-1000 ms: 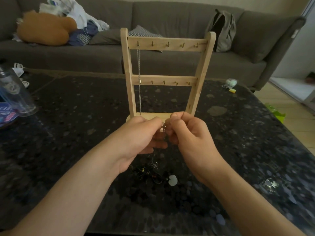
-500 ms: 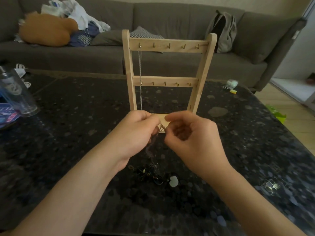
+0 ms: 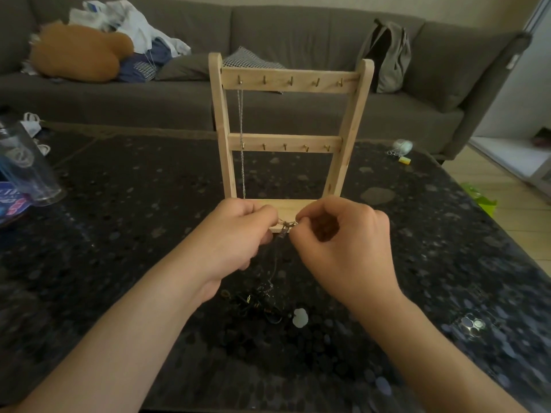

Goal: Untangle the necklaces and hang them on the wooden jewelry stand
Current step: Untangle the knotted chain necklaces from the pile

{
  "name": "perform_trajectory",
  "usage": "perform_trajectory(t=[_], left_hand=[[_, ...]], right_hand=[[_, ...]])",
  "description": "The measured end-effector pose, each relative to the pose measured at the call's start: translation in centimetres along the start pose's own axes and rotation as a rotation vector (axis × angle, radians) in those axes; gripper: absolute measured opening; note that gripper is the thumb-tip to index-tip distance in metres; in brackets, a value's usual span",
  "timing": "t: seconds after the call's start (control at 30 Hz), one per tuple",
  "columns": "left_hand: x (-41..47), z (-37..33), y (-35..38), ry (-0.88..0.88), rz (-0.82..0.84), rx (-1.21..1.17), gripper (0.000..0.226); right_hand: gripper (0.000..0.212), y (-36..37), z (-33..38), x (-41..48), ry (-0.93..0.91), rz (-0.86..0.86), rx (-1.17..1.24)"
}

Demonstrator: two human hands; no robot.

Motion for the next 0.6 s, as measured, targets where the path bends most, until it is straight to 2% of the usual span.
perform_trajectory(t=[0.1,0.17,0.23,0.33,0.47,0.53,0.6], left_hand=[[-0.2,0.0,0.1,-0.006,0.014,0.007,0.022],[-0.2,-0.1,0.2,-0.009,0.018,0.027,0.022],[-0.3,-0.2,0.3,-0.007,0.028,0.060,0.023],[-0.4,-0.3,0.8,-0.011,0.087,0.048,0.024],[-0.4,-0.1,1.1,-0.043,0.105,-0.034,0.024],[-0.5,-0.3,1.2,-0.036,0.100,-0.035,0.025],[-0.5,-0.4,1.2,-0.024,0.075,-0.018,0.026]], right_hand=[[0.009,-0.2,0.5,0.1,-0.067,-0.002,-0.053],[0.010,-0.2,0.5,0.1,-0.034,0.020,-0.004],[0.013,0.3,-0.1,0.1,0.117,0.097,0.189],[0.022,1.5,-1.5,-0.2,0.439,0.234,0.568],[0.014,3.1,-1.8,-1.3,0.796,0.458,1.047],[0.021,3.3,-1.9,-1.6,0.871,0.509,1.078],[0.021,3.3,-2.1,-1.8,0.841,0.564,0.974]])
Point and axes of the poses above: each hand's wrist, its own x-axis towards the middle knuckle, its own y-axis out of the palm, z = x × y, the point moved 7 cm from there along x, towards the middle knuckle, and after that the axes turned 1 degree about -y, right-handed, at the moved point
